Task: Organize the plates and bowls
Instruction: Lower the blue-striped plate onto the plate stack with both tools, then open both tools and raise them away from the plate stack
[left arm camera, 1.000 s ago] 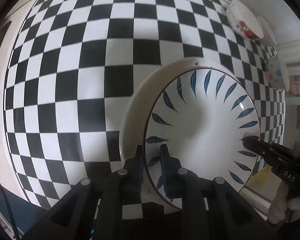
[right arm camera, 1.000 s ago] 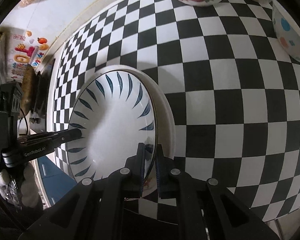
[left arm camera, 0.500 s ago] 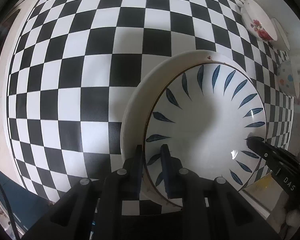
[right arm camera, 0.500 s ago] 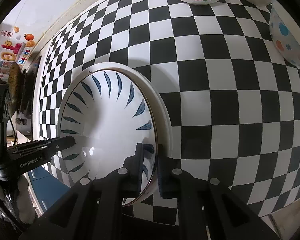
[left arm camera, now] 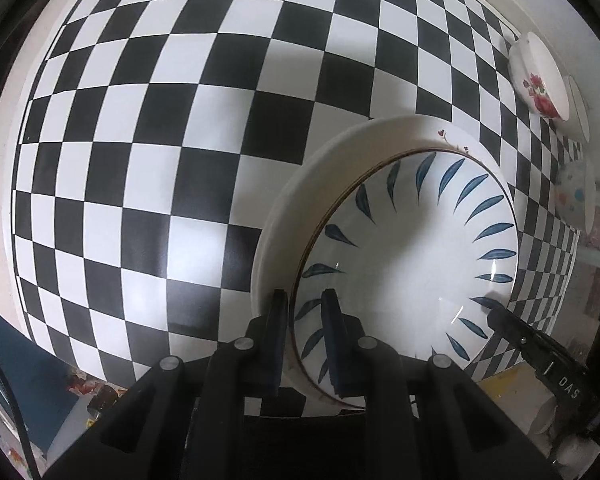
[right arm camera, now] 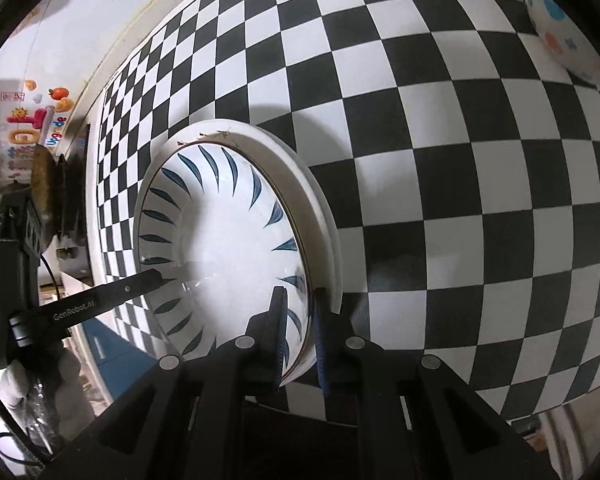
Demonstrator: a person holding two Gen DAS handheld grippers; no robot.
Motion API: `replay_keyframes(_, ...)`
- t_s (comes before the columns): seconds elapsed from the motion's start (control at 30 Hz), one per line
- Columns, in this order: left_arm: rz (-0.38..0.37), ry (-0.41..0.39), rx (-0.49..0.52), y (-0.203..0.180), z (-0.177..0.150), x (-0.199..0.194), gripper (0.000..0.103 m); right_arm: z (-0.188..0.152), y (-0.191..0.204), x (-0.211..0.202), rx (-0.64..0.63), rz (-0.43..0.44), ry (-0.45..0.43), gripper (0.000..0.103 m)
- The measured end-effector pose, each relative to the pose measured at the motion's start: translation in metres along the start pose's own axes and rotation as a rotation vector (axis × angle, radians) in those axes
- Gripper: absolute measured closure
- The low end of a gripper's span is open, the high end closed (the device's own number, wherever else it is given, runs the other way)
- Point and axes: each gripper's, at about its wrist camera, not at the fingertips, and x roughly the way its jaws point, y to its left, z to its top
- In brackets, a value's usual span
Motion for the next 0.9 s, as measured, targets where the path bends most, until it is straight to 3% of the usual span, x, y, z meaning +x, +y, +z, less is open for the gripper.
replay_keyframes(0.13, 0.022, -0.005, 0.016, -0.005, -0.007, -0.006, 0.088, 0.000, -0.003, -0.004, 0.015, -0.002, 0.005, 0.089)
replay_keyframes(0.4, 0.130, -0.077, 0.120, -0.034, -0.034, -0.019, 0.088, -0.011, 0.011, -0.024, -0.006, -0.131, -0.060, 0.089)
replay_keyframes(0.57, 0.182, -0.208, 0.196, -0.051, -0.064, -0.058, 0.088, -0.036, 0.034, -0.050, -0.057, -0.221, -0.128, 0.089)
replay_keyframes(0.9, 0.163, -0.367, 0.282, -0.052, -0.123, -0.135, 0.088, -0.112, 0.086, -0.127, -0.081, -0.219, -0.290, 0.089)
